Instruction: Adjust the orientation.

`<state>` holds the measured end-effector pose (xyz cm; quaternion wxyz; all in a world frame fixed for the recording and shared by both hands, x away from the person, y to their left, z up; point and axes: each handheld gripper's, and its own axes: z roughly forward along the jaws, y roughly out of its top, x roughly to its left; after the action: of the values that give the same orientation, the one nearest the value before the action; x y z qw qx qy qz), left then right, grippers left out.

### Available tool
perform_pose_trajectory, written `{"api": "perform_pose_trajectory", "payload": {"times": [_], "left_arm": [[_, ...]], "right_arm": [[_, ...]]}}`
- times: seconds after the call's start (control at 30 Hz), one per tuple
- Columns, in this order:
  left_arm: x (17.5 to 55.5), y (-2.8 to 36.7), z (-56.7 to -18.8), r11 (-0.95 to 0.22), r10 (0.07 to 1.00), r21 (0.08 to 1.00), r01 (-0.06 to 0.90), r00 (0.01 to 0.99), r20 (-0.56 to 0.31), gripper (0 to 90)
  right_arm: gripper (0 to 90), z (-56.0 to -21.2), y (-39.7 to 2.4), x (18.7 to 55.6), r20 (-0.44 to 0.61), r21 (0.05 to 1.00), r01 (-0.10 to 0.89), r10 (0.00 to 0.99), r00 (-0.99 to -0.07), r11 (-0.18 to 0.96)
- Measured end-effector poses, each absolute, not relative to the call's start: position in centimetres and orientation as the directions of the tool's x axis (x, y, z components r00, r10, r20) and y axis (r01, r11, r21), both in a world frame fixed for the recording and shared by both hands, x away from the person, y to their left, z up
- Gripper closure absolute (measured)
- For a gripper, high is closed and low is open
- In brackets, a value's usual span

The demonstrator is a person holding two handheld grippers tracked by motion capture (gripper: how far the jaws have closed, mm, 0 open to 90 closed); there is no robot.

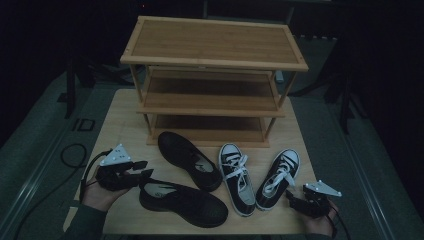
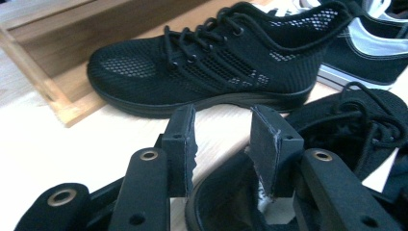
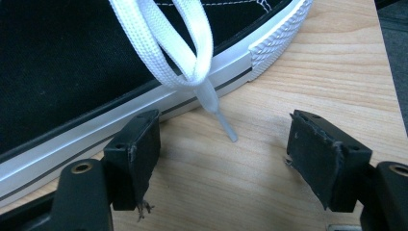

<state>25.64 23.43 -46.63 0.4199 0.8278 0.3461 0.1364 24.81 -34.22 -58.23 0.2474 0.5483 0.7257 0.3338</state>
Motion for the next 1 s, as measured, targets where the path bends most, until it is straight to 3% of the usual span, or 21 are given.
{"api": "perform_pose_trajectory", "payload": {"times": [0.43,0.83,1.0], "left_arm": [[25.4,23.0,-47.0,-0.459,0.649,0.755,0.468,0.757,-0.074,62.5],[25.4,23.2,-47.8,-0.506,0.637,0.701,0.503,0.766,-0.089,79.5],[25.6,23.5,-47.8,-0.505,0.642,0.703,0.501,0.762,-0.081,80.7]], "right_arm": [[27.0,-58.2,-34.2,24.8,0.007,0.756,0.631,0.962,-0.275,0.175],[27.0,-58.2,-34.2,24.8,0.007,0.756,0.631,0.962,-0.275,0.175],[27.0,-58.2,-34.2,24.8,0.007,0.756,0.631,0.962,-0.274,0.174]]}}
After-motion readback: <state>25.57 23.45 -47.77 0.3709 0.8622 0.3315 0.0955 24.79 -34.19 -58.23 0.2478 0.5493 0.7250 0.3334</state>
